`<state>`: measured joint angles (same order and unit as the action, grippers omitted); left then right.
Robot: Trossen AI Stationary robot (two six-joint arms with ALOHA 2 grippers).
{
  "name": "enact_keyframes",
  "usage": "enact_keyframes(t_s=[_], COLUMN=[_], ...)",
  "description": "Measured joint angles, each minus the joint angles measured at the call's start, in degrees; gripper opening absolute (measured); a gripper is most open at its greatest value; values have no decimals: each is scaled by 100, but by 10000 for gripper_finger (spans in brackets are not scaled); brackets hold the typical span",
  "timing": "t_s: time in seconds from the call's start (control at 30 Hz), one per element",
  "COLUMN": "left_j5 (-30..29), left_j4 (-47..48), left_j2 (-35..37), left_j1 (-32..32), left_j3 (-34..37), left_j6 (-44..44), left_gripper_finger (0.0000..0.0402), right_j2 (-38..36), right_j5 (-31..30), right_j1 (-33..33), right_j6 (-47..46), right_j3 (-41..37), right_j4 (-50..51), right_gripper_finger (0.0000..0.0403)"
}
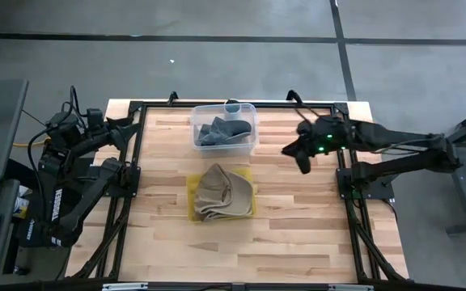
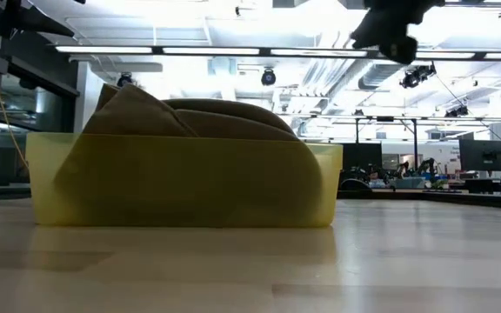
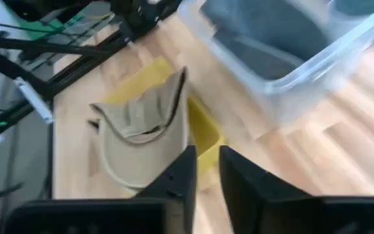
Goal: Pick & Place hat
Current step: Return to Home Position
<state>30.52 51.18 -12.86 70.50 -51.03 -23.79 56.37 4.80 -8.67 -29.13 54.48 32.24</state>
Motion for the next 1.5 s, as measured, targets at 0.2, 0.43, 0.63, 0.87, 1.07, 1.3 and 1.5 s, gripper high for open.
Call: enact_keyframes(t_s=[0.2,0.43,0.63,0.87,1.07,1.3,1.5], left_j5=[33,246,469,636,813,1166,1111], left_j4=[-4,92,121,211,-92,-1135,-1510], left_j2=[0,0,2,347,1291,1169,1209], left_j1=[-1,-2,0,0,0,-2,0], left_j3=[0,0,0,390,1247,1692,2094], left_j6=[0,238,561,653,-229,-505,-659], left_gripper_finger=[233,60,16,4,0,0,0], right_j2=[-751,-1368,-1965,-2827,-3894,-4840,-5278], right_j5=[-482,-959,-1228,-1604,-1511,-1583,-1410], right_j1=[0,0,0,0,2,-29,-81], right_j6=[595,880,1190,1399,1092,849,615], right_j3=[0,0,0,-170,-1490,-2805,-3653], right_j4=[465,1305,1556,1616,700,-509,-1321], right_gripper_finger=[6,3,1,1,0,0,0])
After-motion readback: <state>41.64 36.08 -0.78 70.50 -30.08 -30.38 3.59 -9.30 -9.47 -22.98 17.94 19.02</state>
